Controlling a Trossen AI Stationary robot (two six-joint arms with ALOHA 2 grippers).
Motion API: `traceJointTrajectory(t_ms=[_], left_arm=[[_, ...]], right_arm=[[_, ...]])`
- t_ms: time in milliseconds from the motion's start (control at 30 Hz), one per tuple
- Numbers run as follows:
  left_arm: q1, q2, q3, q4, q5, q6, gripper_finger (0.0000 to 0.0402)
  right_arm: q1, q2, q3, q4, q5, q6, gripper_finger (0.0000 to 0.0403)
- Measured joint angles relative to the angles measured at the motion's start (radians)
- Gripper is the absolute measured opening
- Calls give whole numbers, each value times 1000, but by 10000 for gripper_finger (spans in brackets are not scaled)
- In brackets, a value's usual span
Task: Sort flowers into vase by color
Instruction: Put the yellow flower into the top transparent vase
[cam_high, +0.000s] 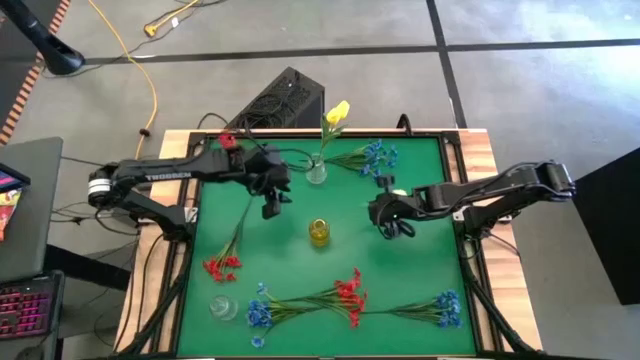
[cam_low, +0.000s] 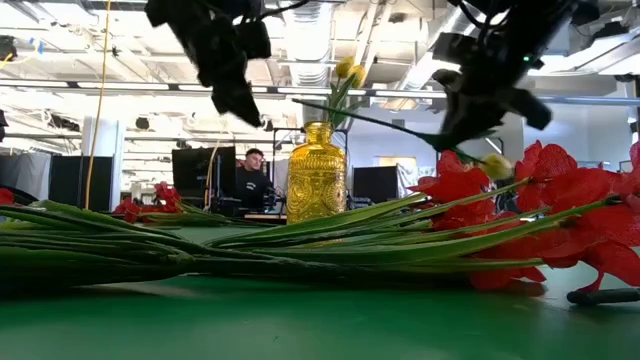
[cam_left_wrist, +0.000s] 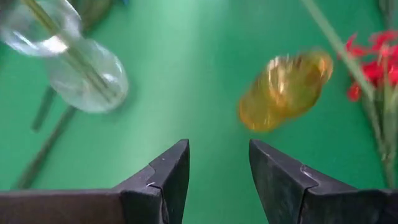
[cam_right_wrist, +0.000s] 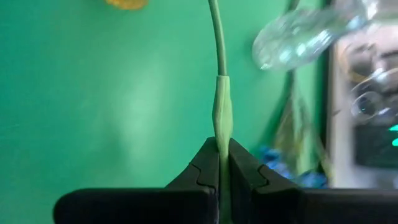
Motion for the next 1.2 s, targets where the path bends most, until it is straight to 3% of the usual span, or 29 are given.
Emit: traceJointTrajectory(t_ms=[200,367,767,1200], left_arm=[[-7,1,154,-29,7,-2,154],[-33,1,188,119,38,-118,172],[-37,121,190,237,223,-398,270],[-47,250,189,316,374,-484,277]], right_arm=[[-17,19,0,210,27,-108,39],[-29,25,1,334,102,-164,39],[-7,26,0,409,134,-284,39],[19,26,0,400,134,-282,39]])
